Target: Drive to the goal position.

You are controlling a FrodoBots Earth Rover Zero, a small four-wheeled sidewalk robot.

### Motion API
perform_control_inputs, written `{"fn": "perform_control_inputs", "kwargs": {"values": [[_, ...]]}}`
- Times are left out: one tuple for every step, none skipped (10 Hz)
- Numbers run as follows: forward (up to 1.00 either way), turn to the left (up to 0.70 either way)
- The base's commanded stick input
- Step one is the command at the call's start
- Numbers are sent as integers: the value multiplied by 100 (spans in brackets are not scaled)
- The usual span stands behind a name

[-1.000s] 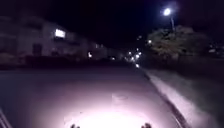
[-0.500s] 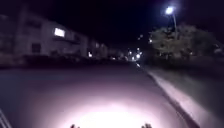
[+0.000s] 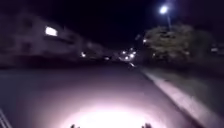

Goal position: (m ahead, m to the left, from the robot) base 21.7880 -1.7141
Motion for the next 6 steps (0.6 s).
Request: {"fn": "perform_control_inputs", "kwargs": {"values": [[70, 0], [70, 0], [70, 0], [70, 0], [70, 0], [70, 0]]}}
